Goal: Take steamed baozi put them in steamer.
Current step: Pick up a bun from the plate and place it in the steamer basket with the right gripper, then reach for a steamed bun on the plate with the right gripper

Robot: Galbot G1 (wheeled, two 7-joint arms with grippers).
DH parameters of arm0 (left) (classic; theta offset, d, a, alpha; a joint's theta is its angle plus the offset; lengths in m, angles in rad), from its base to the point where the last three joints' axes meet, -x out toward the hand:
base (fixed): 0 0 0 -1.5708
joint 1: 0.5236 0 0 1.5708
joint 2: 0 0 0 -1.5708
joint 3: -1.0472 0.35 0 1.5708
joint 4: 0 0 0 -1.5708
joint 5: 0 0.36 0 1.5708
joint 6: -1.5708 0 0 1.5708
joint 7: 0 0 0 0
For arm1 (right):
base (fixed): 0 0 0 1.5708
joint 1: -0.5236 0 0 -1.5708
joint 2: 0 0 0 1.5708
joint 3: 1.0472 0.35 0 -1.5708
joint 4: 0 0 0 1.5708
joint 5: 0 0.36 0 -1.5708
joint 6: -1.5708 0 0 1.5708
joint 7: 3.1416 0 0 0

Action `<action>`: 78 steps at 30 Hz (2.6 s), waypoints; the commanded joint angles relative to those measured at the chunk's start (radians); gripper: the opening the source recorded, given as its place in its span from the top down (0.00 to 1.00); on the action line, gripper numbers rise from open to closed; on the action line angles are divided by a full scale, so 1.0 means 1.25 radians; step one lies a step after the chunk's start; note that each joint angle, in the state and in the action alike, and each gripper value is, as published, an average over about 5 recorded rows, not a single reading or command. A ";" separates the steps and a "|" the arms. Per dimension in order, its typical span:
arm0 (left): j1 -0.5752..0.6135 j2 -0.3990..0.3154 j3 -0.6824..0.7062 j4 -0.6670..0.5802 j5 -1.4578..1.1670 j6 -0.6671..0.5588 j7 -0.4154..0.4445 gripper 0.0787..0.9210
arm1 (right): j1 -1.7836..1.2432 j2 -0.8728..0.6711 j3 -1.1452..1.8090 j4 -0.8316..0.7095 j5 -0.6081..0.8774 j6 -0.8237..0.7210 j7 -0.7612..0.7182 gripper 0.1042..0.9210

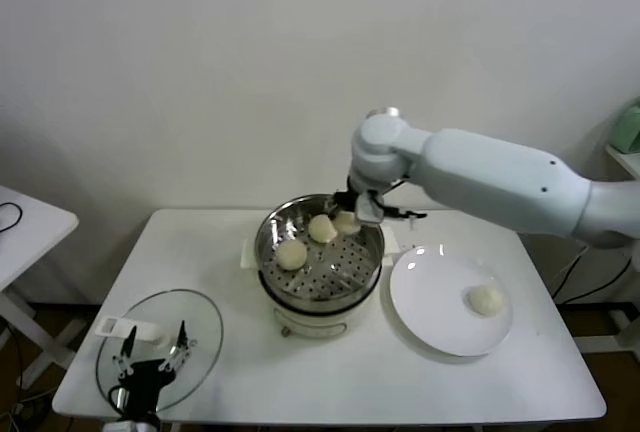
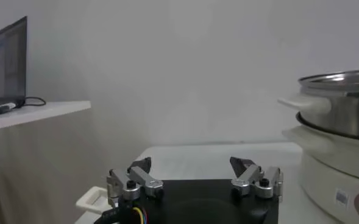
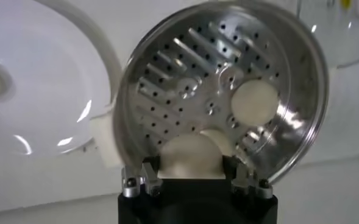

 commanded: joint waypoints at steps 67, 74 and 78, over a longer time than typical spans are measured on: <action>-0.024 0.002 0.015 0.003 0.022 0.017 0.000 0.12 | 0.147 -0.056 -0.101 -0.021 0.253 0.055 0.017 0.12; -0.020 0.016 0.005 -0.017 -0.008 0.026 0.001 0.12 | 0.254 -0.210 -0.243 -0.027 0.536 -0.229 0.048 0.12; -0.022 0.015 0.010 -0.020 -0.006 0.025 0.001 0.12 | 0.244 -0.307 -0.264 -0.061 0.605 -0.306 0.074 0.12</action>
